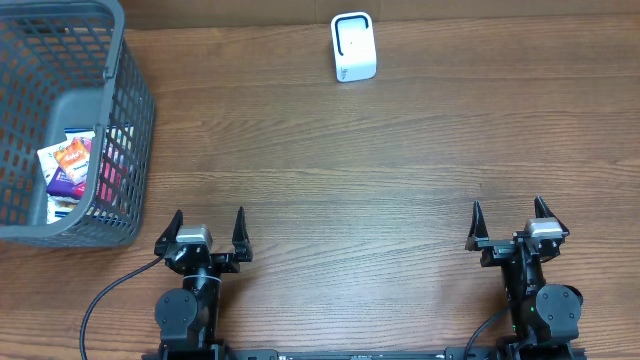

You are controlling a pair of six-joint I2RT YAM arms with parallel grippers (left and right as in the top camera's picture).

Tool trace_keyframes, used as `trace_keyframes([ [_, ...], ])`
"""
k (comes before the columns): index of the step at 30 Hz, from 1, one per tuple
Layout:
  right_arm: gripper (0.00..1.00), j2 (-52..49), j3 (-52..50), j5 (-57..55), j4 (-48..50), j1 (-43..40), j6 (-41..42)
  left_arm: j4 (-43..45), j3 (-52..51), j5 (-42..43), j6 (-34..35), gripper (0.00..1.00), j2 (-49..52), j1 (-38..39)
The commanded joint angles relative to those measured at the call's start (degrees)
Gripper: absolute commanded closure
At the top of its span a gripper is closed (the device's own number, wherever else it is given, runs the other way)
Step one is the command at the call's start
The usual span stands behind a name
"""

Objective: Scan the item barcode

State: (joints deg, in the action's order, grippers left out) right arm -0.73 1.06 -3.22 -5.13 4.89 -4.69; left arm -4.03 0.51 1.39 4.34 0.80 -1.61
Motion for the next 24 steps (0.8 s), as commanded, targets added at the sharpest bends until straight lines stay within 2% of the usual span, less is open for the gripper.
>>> trace_keyframes([
  [1, 0.00, 0.6, -0.6, -0.1, 0.5, -0.2, 0.4, 3.7, -0.2, 12.3, 11.2, 0.00, -0.5, -0.2],
  [4, 0.00, 0.6, -0.6, -0.1, 0.5, -0.2, 0.4, 6.9, -0.2, 24.6, 22.3, 0.00, -0.5, -0.2],
  [6, 0.00, 0.6, -0.6, -0.1, 0.5, -0.2, 0.4, 8.8, -0.2, 27.4, 25.4, 0.00, -0.5, -0.2],
  [10, 0.00, 0.6, -0.6, -0.1, 0.5, -0.2, 0.4, 15.7, -0.2, 30.3, 25.9, 0.00, -0.5, -0.2],
  [15, 0.00, 0.6, -0.6, -0.1, 0.5, -0.2, 0.4, 24.5, 1.7, 29.2, 25.4, 0.00, -0.5, -0.3],
  [18, 0.00, 0.6, -0.6, -0.1, 0.5, -0.2, 0.4, 21.9, 6.5, 26.9, 23.3, 0.00, -0.2, -0.3],
  [21, 0.00, 0.6, -0.6, -0.1, 0.5, -0.2, 0.4, 15.7, 13.8, 26.3, 17.0, 0.00, 2.1, -0.3],
  [24, 0.00, 0.6, -0.6, -0.1, 0.5, -0.2, 0.4, 4.1, 23.4, 25.4, 11.6, 0.00, 7.5, -0.3],
])
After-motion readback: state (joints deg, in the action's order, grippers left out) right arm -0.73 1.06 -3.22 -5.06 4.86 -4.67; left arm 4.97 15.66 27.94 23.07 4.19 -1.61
